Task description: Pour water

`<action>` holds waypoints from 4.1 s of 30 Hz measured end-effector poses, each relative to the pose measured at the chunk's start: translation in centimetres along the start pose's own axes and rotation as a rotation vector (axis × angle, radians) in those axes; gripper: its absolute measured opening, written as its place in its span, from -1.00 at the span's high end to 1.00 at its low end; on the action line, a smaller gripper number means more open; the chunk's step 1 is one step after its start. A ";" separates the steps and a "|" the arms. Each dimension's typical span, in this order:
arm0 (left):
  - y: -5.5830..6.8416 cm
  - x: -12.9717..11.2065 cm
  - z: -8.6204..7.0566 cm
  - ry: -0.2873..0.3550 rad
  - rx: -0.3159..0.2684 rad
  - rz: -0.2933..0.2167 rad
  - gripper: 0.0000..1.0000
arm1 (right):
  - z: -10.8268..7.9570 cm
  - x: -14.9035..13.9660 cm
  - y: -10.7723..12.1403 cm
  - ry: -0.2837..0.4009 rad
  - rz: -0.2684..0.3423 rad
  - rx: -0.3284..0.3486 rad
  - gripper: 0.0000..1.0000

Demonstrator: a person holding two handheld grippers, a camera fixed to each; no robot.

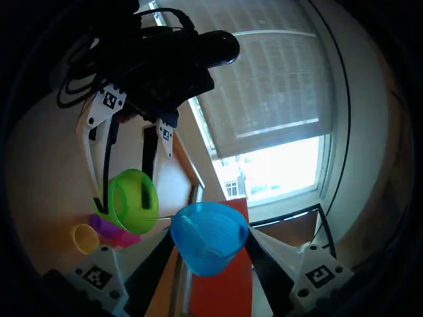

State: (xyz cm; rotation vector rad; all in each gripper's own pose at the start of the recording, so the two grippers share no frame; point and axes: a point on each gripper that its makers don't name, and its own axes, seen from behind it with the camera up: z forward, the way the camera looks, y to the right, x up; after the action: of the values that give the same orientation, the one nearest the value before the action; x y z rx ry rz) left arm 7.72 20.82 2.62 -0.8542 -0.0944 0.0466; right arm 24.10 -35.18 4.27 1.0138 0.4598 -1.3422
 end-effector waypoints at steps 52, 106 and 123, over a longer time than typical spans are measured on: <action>-0.1 0.4 -0.1 0.007 0.005 0.001 -0.72 | -0.3 2.1 0.1 0.013 -0.056 -0.020 -0.83; -0.3 0.5 -0.5 0.013 0.015 0.001 -0.72 | -0.7 3.1 0.5 0.011 -0.121 -0.043 -0.83; -0.3 0.5 -0.4 0.016 0.015 0.002 -0.72 | -0.6 3.1 0.4 0.000 -0.156 -0.039 -0.83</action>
State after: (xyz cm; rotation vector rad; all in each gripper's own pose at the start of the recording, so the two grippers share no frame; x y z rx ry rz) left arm 8.25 20.38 2.60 -0.8395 -0.0783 0.0423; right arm 25.37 -36.49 1.68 0.9616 0.5728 -1.4663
